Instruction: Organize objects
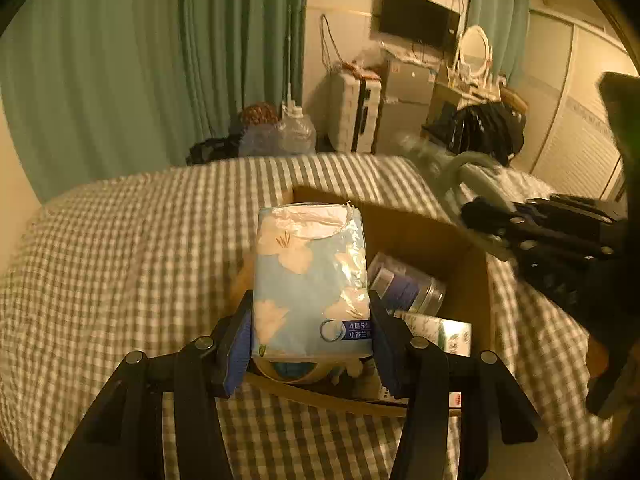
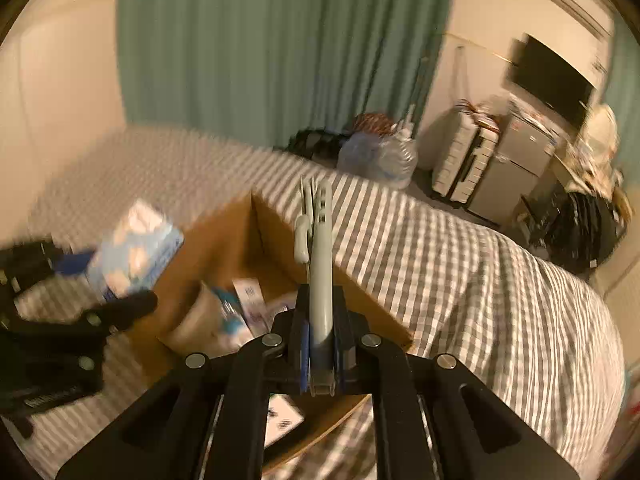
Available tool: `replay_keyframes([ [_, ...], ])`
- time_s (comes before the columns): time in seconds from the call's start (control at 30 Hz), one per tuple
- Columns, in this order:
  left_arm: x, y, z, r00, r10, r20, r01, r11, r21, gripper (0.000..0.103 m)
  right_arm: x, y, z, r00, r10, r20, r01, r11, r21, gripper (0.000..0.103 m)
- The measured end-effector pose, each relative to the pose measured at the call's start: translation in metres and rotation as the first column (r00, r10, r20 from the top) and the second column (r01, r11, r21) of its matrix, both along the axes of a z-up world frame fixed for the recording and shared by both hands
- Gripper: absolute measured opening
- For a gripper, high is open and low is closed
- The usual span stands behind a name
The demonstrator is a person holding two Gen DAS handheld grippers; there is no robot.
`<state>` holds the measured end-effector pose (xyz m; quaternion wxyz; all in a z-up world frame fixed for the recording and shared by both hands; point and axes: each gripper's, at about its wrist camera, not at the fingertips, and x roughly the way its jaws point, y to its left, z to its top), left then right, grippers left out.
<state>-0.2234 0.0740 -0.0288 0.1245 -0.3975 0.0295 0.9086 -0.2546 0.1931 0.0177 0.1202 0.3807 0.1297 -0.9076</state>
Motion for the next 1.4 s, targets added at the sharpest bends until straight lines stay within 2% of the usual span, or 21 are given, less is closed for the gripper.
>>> replay_keyframes([
  [0.07, -0.002, 0.005, -0.012, 1.0, -0.003, 0.013, 0.003, 1.0, 0.007, 0.053, -0.002, -0.001, -0.015, 0.999, 0.03, 0.018, -0.031, 0.999, 0.024, 0.008],
  [0.17, -0.008, 0.018, -0.025, 1.0, -0.004, 0.022, 0.004, 1.0, 0.002, 0.055, -0.001, 0.005, -0.021, 0.999, 0.033, 0.031, -0.033, 0.999, -0.005, 0.012],
  [0.2, -0.006, 0.021, -0.026, 1.0, -0.005, 0.024, 0.005, 1.0, -0.004, 0.057, 0.004, 0.002, -0.018, 0.999, 0.032, 0.017, -0.032, 0.999, 0.002, 0.023],
  [0.23, -0.006, 0.023, -0.027, 1.0, -0.006, 0.024, 0.006, 1.0, -0.01, 0.062, 0.009, 0.002, -0.011, 0.999, 0.03, -0.021, -0.03, 1.0, 0.009, 0.032],
  [0.27, -0.002, 0.024, -0.027, 1.0, -0.002, 0.018, 0.002, 1.0, -0.019, 0.074, 0.015, 0.0, -0.007, 0.999, 0.026, -0.04, -0.026, 1.0, 0.009, 0.052],
  [0.3, 0.003, 0.027, -0.025, 1.0, 0.006, 0.007, -0.006, 1.0, -0.026, 0.08, 0.021, 0.0, 0.001, 0.998, 0.018, -0.064, -0.018, 1.0, 0.0, 0.059],
  [0.33, 0.007, 0.025, -0.019, 1.0, 0.016, -0.014, -0.016, 1.0, -0.027, 0.087, 0.028, 0.001, 0.01, 0.996, 0.008, -0.084, -0.009, 1.0, -0.016, 0.059],
  [0.47, 0.028, 0.012, 0.017, 0.997, 0.024, -0.073, -0.025, 1.0, -0.002, 0.089, 0.057, 0.01, 0.05, 0.986, -0.045, -0.158, 0.033, 0.997, -0.075, 0.06],
  [0.6, 0.06, -0.003, 0.062, 0.984, 0.043, -0.174, -0.037, 0.999, 0.037, 0.1, 0.101, 0.017, 0.102, 0.957, -0.097, -0.273, 0.055, 0.986, -0.159, 0.079],
  [0.7, 0.089, -0.019, 0.093, 0.965, 0.057, -0.256, -0.042, 0.997, 0.064, 0.103, 0.14, 0.023, 0.134, 0.934, -0.143, -0.327, 0.067, 0.97, -0.234, 0.084],
  [0.73, 0.098, -0.023, 0.1, 0.961, 0.057, -0.272, -0.041, 0.997, 0.065, 0.103, 0.155, 0.024, 0.141, 0.927, -0.168, -0.337, 0.081, 0.963, -0.257, 0.091],
  [0.83, 0.126, -0.036, 0.121, 0.942, 0.052, -0.331, -0.039, 0.998, 0.045, 0.103, 0.178, 0.027, 0.145, 0.912, -0.226, -0.342, 0.125, 0.948, -0.293, 0.096],
  [0.97, 0.157, -0.051, 0.127, 0.928, 0.059, -0.368, -0.051, 0.998, 0.031, 0.103, 0.194, 0.018, 0.125, 0.907, -0.287, -0.308, 0.199, 0.937, -0.286, 0.102],
  [1.07, 0.179, -0.062, 0.118, 0.917, 0.04, -0.398, -0.026, 0.999, 0.041, 0.103, 0.195, 0.001, 0.091, 0.912, -0.297, -0.283, 0.222, 0.938, -0.267, 0.103],
  [1.17, 0.192, -0.076, 0.091, 0.901, 0.068, -0.428, -0.055, 0.998, 0.043, 0.103, 0.2, -0.012, 0.057, 0.906, -0.313, -0.285, 0.243, 0.936, -0.254, 0.103],
  [1.23, 0.19, -0.087, 0.067, 0.905, 0.119, -0.41, -0.111, 0.993, 0.042, 0.103, 0.204, -0.022, 0.035, 0.9, -0.317, -0.3, 0.251, 0.938, -0.239, 0.103],
  [1.3, 0.183, -0.097, 0.047, 0.911, 0.153, -0.384, -0.136, 0.988, 0.071, 0.103, 0.204, -0.03, 0.011, 0.903, -0.318, -0.29, 0.268, 0.942, -0.201, 0.103],
  [1.4, 0.177, -0.105, 0.035, 0.91, 0.209, -0.357, -0.178, 0.977, 0.117, 0.103, 0.194, -0.037, -0.006, 0.917, -0.299, -0.265, 0.26, 0.95, -0.174, 0.103],
])
